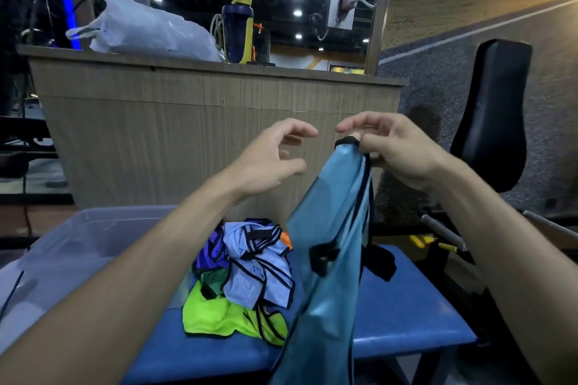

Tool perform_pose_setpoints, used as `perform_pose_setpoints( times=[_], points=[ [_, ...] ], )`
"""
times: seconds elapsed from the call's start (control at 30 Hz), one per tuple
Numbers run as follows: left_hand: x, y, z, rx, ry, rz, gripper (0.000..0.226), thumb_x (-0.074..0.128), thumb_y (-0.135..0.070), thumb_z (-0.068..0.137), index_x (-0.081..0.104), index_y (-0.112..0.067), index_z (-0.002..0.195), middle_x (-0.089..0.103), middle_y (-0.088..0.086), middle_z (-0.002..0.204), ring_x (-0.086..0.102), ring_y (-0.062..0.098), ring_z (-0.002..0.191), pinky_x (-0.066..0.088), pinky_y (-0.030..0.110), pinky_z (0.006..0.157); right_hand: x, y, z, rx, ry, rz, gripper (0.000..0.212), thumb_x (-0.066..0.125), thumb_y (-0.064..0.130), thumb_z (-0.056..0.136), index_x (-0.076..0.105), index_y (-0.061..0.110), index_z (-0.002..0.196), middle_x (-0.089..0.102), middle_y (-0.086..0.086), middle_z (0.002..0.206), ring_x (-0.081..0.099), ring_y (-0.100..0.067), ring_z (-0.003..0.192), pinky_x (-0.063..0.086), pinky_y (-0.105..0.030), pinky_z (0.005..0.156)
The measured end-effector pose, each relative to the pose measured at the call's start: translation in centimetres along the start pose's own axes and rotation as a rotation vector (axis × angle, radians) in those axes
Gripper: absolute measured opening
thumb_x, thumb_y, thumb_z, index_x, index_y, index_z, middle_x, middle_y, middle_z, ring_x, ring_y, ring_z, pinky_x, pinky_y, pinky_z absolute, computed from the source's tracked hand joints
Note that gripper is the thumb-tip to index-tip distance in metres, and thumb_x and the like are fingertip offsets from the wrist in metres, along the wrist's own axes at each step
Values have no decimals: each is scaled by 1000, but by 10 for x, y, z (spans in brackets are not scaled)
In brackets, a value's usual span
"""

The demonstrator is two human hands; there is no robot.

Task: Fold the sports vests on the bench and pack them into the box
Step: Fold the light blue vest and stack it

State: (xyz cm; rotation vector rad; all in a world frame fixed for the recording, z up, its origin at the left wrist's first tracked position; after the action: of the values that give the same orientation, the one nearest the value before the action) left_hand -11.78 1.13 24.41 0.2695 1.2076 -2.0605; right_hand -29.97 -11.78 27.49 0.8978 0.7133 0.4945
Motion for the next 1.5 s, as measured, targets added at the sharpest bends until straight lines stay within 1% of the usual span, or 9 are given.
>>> perform_pose_setpoints(
  times=[0.1,0.33,0.5,0.67,0.77,1.0,1.27,1.4,1.5],
  points=[
    [2,1,1,22,134,10,49,79,-15,87,58,-22,130,62,-9,129,58,3,121,45,27,107,-8,6,4,-11,25,-9,39,47,-14,91,70,9,112,68,3,84,64,-9,79,53,-21,69],
    [19,3,-15,202,-8,161,37,78,-30,89,61,-23,120,62,-8,116,60,7,107,44,14,91,-18,4,6,-95,-41,-33,39,47,-14,92,72,10,108,67,3,82,60,-5,72,48,-18,64],
    [36,6,-26,180,106,48,16,77,-18,90,71,-18,104,74,-6,96,69,11,92,53,28,89,-18,-2,8,-125,-52,-28,40,46,-15,92,73,12,104,70,-1,89,62,-5,76,50,-16,69],
    [45,14,-26,161,-206,65,27,72,-29,93,60,-20,115,60,-9,114,55,7,108,43,21,93,-19,-3,6,-130,-28,-17,38,46,-14,94,73,12,104,67,-2,87,60,-4,73,47,-14,64],
    [48,18,-19,58,-44,-7,43,66,-49,91,60,-26,127,63,-16,122,55,3,119,44,35,108,-18,-4,6,-142,-19,-38,38,48,-13,94,73,13,103,67,-4,91,60,-4,76,47,-15,69],
    [41,14,-26,68,59,36,19,72,-39,94,72,-20,90,72,1,86,67,22,86,52,47,88,-24,-15,8,-134,-131,-47,37,47,-13,93,73,11,106,72,0,90,65,-8,81,53,-19,74],
    [7,-21,-35,259,-60,668,30,57,-64,87,66,-38,99,57,-15,90,50,15,100,37,34,93,-26,-43,1,-56,-214,-25,38,47,-15,94,72,11,105,73,1,88,68,-9,83,56,-20,75],
    [-5,-38,-23,54,24,1114,35,53,-60,96,61,-35,119,68,0,112,61,31,108,35,37,76,-21,-54,1,-43,-196,-21,38,50,-13,94,73,16,105,74,1,92,68,-12,86,55,-22,75],
    [-20,-45,-14,-17,0,1216,27,55,-55,98,63,-30,104,69,5,106,62,33,98,40,38,74,-19,-53,-2,-40,-154,-125,37,54,-10,94,74,18,109,75,0,105,70,-14,100,55,-26,88]
  ],
)
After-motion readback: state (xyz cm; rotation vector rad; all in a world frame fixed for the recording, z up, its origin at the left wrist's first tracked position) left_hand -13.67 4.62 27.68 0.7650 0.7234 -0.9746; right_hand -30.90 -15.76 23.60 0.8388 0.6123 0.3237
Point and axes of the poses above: each hand's wrist, its own z-axis towards the middle knuckle, its own x-axis out of the palm, y = z × x, the point moved 2 cm from there along z, towards the middle knuckle
